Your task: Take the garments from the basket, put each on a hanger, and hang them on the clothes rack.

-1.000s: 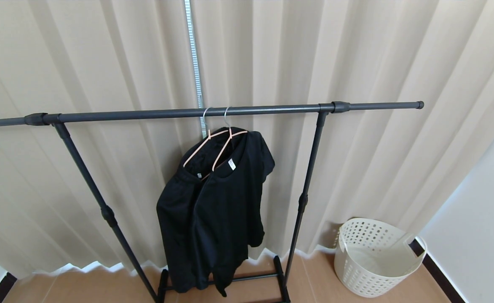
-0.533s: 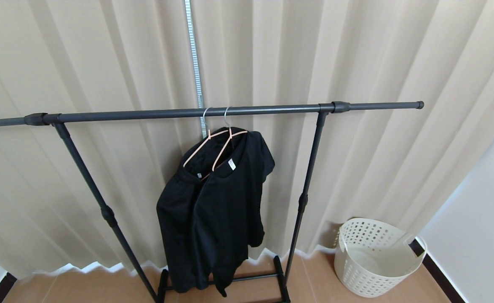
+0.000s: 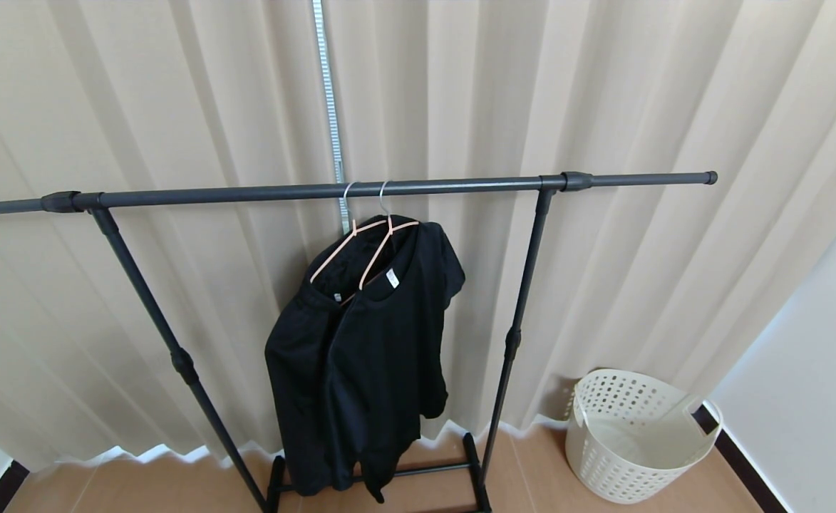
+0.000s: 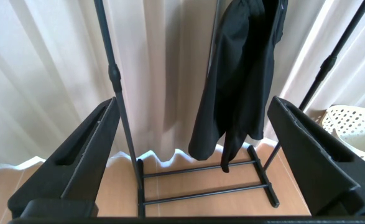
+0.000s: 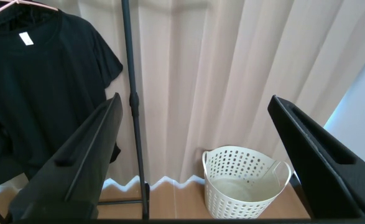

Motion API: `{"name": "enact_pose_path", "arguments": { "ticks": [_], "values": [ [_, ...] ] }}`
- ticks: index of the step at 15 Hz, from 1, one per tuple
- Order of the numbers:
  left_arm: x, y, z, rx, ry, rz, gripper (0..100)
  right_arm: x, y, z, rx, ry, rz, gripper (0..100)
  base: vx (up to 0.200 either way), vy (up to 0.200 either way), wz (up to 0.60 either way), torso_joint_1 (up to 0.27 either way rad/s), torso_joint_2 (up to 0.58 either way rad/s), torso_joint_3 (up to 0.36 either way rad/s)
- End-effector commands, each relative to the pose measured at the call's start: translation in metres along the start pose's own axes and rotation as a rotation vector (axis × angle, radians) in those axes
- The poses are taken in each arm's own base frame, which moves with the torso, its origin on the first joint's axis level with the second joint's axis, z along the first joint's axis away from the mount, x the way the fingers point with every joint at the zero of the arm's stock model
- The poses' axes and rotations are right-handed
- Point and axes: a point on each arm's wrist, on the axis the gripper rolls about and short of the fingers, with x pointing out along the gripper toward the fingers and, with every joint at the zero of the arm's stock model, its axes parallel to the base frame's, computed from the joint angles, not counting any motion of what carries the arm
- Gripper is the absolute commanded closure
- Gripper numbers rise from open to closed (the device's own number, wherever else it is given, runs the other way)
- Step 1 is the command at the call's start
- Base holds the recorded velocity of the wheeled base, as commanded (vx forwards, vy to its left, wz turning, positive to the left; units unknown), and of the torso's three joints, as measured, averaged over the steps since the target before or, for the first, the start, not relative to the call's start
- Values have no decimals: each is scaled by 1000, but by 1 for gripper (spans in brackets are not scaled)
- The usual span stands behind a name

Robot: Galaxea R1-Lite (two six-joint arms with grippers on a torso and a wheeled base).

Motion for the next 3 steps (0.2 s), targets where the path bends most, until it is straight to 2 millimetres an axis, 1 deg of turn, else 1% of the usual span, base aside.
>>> {"name": "enact_pose_path", "arguments": {
  "ticks": [1,3],
  "values": [
    [0,0,0,0,2,0,0,0,0,0,-1,1,1,0,0,0,0,0,0,0],
    [0,0,0,0,2,0,0,0,0,0,-1,1,1,0,0,0,0,0,0,0]
  ]
}}
